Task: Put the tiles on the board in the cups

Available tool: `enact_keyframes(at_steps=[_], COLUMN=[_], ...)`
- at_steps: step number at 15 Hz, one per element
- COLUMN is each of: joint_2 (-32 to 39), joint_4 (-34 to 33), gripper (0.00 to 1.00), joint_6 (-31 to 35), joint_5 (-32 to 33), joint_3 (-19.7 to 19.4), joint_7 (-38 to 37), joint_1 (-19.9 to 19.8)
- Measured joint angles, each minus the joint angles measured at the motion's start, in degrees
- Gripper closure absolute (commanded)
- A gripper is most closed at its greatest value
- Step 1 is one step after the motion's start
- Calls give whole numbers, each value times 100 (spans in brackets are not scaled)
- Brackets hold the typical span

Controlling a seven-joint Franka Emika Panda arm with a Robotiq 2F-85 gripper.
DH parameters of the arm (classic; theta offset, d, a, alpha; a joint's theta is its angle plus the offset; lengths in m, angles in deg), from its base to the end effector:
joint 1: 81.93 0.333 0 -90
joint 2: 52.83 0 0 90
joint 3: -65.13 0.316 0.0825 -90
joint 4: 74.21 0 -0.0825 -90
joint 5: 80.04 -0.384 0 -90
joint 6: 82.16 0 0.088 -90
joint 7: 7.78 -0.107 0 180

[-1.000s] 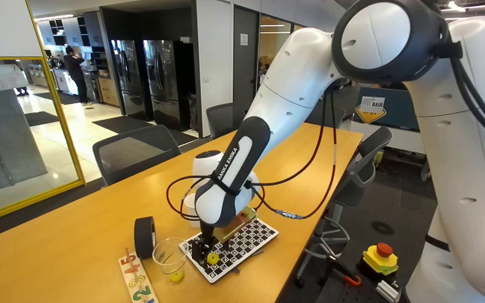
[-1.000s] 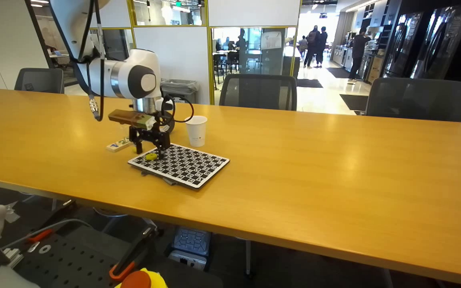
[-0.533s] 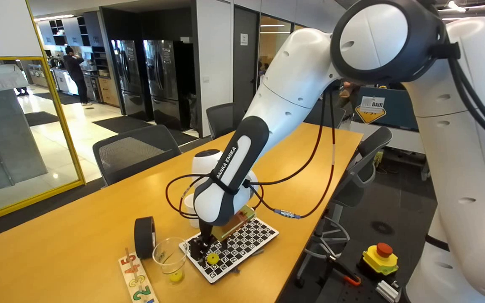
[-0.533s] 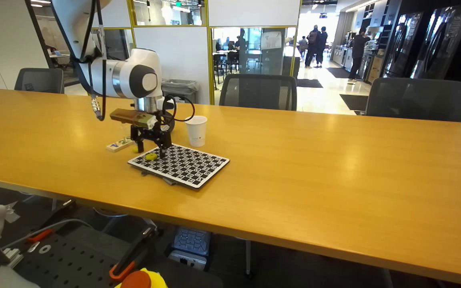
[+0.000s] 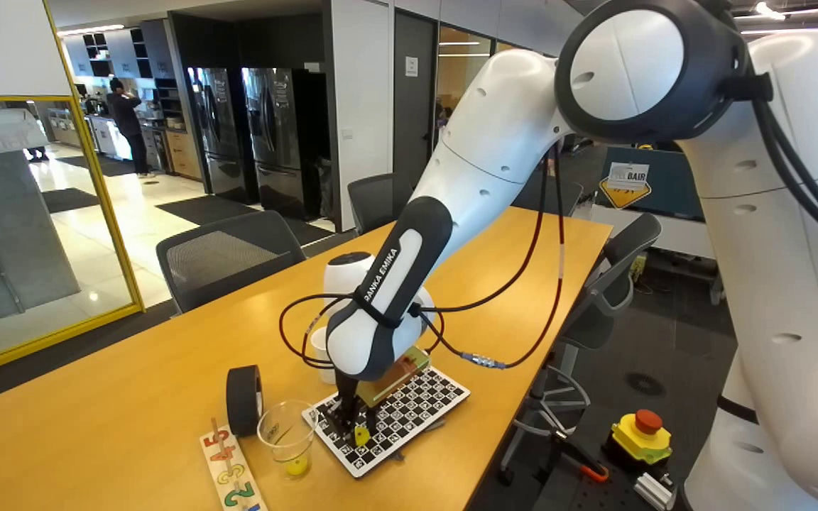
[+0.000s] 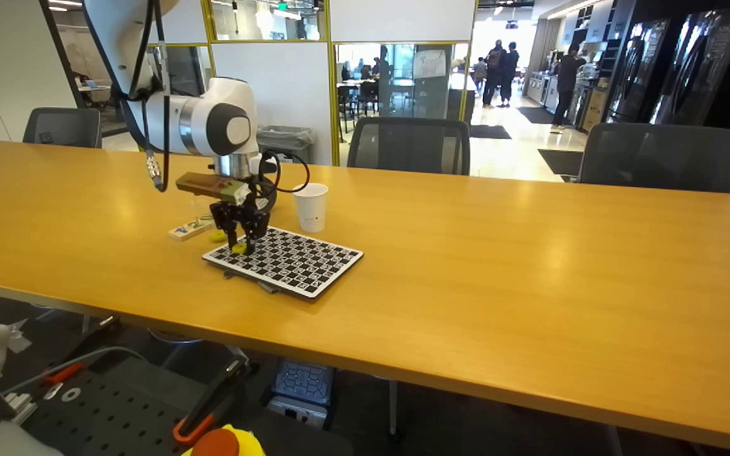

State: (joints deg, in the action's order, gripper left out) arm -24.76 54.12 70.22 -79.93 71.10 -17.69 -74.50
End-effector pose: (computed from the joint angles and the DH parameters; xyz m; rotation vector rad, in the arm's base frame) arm 0.5165 0.1260 0.1427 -3.1044 -0.0809 0.1180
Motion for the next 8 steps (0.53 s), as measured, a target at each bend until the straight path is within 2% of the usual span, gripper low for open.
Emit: enact_keyframes(at_steps=[1, 4, 8], joint_2=[-1, -7, -339], joint_4=[-9, -30, 37], gripper=[83, 82, 82], joint_6=[-2, -6, -10], joint_5=[0, 0, 4], joint_3=[-15, -76, -349], joint_7=[0, -112, -729], joint_1=[-1, 32, 250])
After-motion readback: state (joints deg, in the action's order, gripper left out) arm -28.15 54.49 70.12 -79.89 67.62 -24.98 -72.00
